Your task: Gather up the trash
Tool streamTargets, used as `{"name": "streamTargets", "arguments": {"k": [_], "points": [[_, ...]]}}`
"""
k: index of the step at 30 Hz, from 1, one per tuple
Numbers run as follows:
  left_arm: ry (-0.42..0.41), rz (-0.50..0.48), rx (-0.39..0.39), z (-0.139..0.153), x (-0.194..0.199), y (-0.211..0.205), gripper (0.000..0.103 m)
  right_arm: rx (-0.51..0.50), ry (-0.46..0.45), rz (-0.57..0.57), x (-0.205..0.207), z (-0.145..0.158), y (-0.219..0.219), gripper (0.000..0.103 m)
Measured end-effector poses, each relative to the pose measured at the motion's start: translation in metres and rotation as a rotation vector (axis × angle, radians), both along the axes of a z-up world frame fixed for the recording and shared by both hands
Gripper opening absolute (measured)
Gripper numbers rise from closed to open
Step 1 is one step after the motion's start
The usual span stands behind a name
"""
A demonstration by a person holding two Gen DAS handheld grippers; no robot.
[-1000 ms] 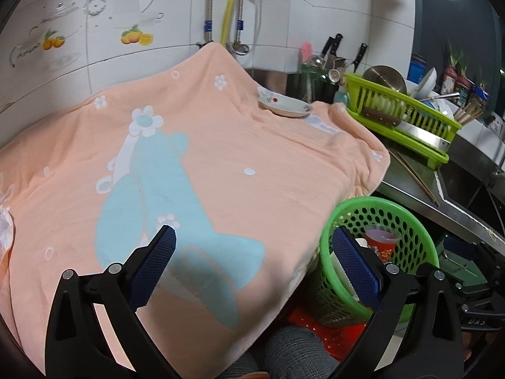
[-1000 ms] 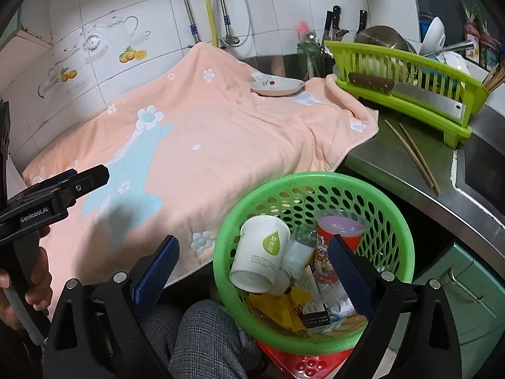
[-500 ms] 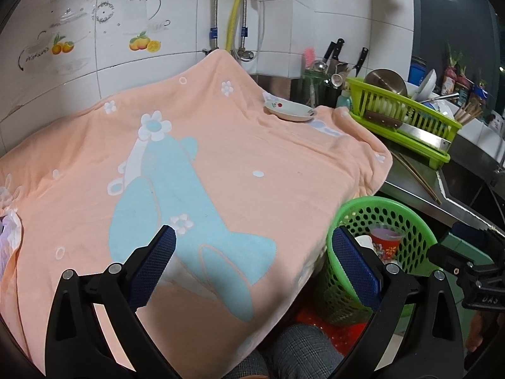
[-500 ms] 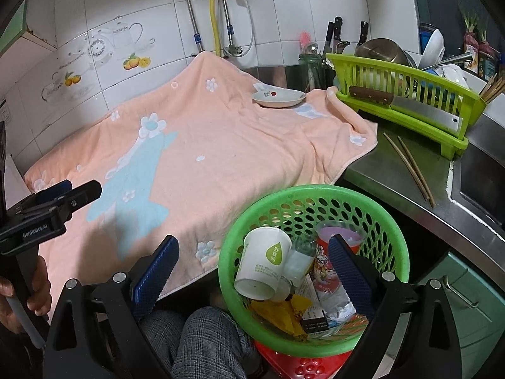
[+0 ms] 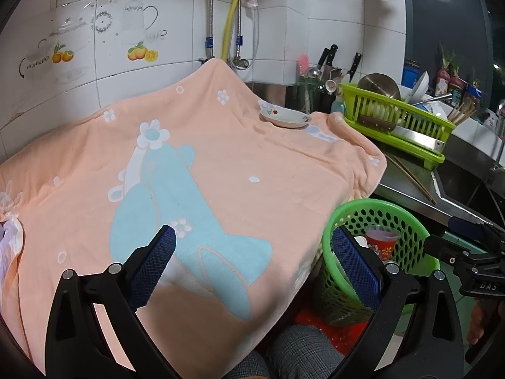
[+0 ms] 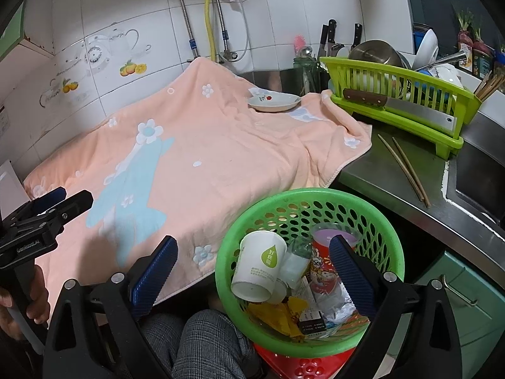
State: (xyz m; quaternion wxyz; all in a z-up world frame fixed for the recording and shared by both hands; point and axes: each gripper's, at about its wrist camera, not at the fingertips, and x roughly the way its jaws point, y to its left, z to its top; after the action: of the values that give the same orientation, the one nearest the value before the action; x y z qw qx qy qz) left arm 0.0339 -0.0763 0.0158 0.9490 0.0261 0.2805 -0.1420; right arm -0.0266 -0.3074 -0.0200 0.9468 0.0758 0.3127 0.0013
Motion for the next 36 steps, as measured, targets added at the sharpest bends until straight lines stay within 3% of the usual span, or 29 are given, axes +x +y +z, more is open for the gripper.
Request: {"name": "streamTargets", "arguments": {"k": [36], "points": [[0.002, -0.009, 0.012, -0.0035, -0.0029, -0.0028, 0.098, 0.000, 0.007, 0.013, 0.0028, -0.0024, 0.0067, 0.094]]}}
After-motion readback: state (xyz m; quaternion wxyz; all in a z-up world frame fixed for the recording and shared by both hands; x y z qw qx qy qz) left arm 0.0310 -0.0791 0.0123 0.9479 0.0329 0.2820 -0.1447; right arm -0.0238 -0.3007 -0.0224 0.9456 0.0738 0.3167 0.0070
